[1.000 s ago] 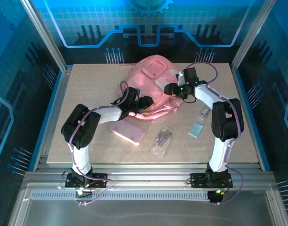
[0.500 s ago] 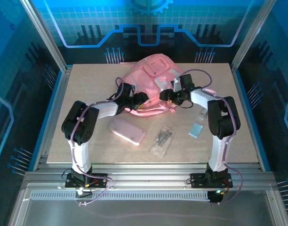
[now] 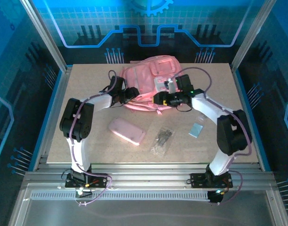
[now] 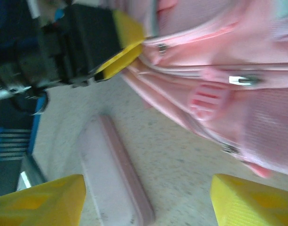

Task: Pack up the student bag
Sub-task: Rotate the student bag at the top-center of the table, then unzip the student bag at the top-center of the table.

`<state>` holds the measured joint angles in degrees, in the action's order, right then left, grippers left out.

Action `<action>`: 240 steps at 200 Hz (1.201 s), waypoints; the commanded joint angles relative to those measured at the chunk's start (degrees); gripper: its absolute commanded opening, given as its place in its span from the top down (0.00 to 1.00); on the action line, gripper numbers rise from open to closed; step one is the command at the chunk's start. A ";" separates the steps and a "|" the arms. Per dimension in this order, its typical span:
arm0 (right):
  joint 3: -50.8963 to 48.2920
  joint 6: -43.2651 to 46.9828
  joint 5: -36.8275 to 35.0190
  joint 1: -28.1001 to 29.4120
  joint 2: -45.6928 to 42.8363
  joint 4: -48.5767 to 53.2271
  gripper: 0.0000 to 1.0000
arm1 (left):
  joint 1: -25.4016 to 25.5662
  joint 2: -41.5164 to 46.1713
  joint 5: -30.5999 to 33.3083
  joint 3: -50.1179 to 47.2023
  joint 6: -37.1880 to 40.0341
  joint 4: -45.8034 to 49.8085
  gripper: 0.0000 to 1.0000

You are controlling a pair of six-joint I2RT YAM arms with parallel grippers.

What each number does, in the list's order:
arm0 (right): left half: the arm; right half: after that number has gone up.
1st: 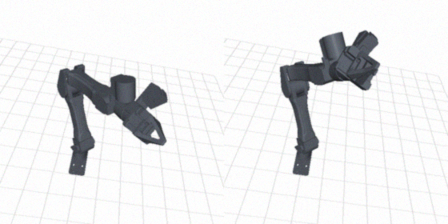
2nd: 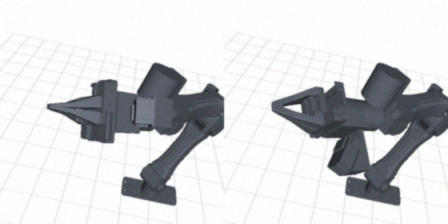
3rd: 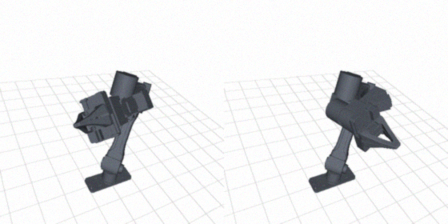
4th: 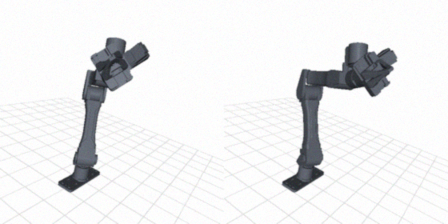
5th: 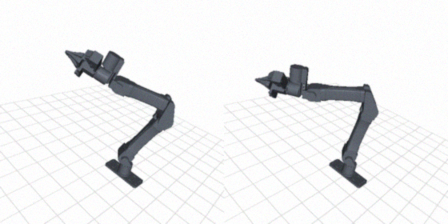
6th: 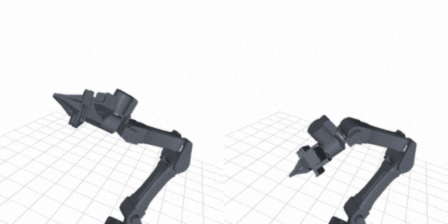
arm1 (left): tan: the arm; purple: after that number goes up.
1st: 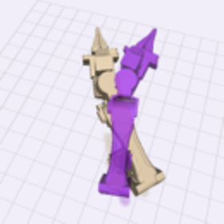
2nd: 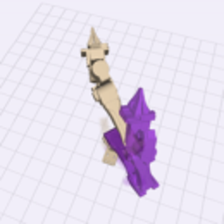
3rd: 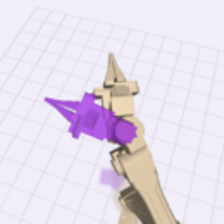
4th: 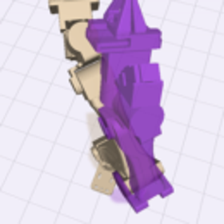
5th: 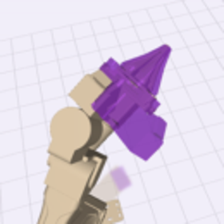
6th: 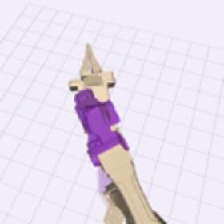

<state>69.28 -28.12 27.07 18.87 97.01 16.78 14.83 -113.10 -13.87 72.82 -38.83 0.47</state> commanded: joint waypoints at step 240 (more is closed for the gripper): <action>-10.74 -19.48 -13.09 -10.83 12.76 -20.67 0.75 | 7.93 -10.38 -13.32 7.00 -10.66 -19.28 0.53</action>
<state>58.17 -48.18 14.33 8.54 108.68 -4.32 23.07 -121.60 -24.56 77.34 -48.16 -9.47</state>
